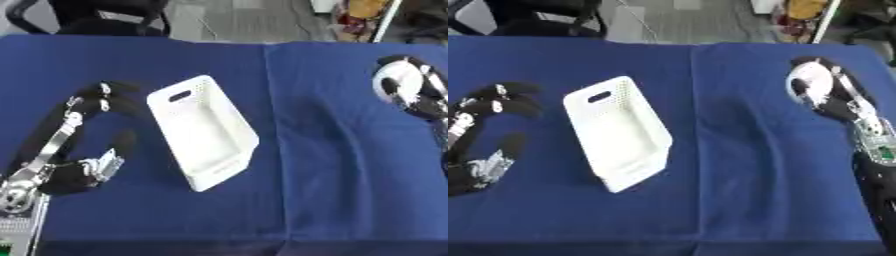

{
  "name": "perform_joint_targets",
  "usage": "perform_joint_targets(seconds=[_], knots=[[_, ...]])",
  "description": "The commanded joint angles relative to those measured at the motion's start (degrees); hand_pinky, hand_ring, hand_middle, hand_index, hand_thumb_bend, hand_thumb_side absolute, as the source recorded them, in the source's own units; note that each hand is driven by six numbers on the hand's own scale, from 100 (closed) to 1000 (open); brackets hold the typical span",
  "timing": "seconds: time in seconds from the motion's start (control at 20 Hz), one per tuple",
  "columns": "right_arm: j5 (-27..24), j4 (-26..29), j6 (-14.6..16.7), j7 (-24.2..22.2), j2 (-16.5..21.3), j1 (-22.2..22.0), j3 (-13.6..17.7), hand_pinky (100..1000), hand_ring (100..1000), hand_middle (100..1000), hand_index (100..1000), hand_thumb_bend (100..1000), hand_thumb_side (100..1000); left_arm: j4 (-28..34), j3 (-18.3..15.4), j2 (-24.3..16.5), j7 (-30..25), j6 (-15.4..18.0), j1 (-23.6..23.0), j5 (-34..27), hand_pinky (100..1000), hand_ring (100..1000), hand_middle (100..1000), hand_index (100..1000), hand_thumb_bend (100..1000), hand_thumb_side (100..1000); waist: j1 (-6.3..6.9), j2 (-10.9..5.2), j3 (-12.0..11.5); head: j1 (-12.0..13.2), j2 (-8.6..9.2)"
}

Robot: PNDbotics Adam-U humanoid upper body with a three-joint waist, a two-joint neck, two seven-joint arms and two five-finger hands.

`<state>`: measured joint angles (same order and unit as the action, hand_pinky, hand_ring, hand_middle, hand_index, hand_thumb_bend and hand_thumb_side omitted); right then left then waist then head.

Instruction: Pick up objects on the table and place them in the box.

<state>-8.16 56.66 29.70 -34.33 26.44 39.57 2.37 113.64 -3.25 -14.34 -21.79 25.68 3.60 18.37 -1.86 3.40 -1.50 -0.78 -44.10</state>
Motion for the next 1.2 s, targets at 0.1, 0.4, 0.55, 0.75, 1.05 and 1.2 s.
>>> perform_joint_targets(seconds=[0.1, 0.4, 0.55, 0.75, 1.05, 1.2], knots=[[2.6, -0.8, 13.9, -13.4, -1.2, 5.3, -0.9, 100, 106, 232, 388, 100, 100, 1.0, 0.0, -0.6, -0.1, 0.1, 0.1, -0.3, 640, 662, 827, 712, 212, 716, 0.14, -0.85, -0.2, -0.3, -0.02], [5.8, -1.7, 15.9, -13.1, -5.2, 11.3, -1.4, 100, 111, 237, 388, 100, 100, 1.0, 0.2, -0.5, -0.4, 0.1, 0.2, -0.5, 639, 662, 827, 711, 210, 718, 0.12, -0.84, -0.8, -0.3, -0.02], [6.6, -1.0, 15.7, -12.7, -7.5, 13.1, -1.6, 100, 113, 237, 386, 100, 100, 1.0, 0.3, -0.4, -0.5, 0.0, 0.2, -0.5, 639, 662, 828, 711, 207, 722, 0.20, -0.77, -1.0, -0.4, -0.02], [7.4, 0.0, 15.4, -12.7, -10.1, 15.0, -1.9, 100, 114, 238, 386, 100, 100, 1.0, 0.4, -0.3, -0.7, -0.1, 0.3, -0.7, 639, 662, 828, 710, 206, 723, 0.37, -0.73, -1.3, -0.7, -0.02], [9.1, 0.1, 15.6, -13.1, -13.2, 17.1, -2.4, 100, 115, 239, 385, 100, 100, 1.0, 0.5, -0.1, -0.9, 0.0, 0.5, -1.0, 639, 662, 828, 710, 204, 724, 0.69, -0.62, -1.6, -1.4, -0.02], [10.0, -0.5, 16.0, -13.6, -14.9, 17.8, -2.7, 100, 114, 238, 384, 100, 100, 1.0, 0.6, 0.0, -1.0, 0.1, 0.6, -1.0, 640, 662, 828, 710, 204, 724, 0.80, -0.56, -1.8, -1.7, -0.02]])
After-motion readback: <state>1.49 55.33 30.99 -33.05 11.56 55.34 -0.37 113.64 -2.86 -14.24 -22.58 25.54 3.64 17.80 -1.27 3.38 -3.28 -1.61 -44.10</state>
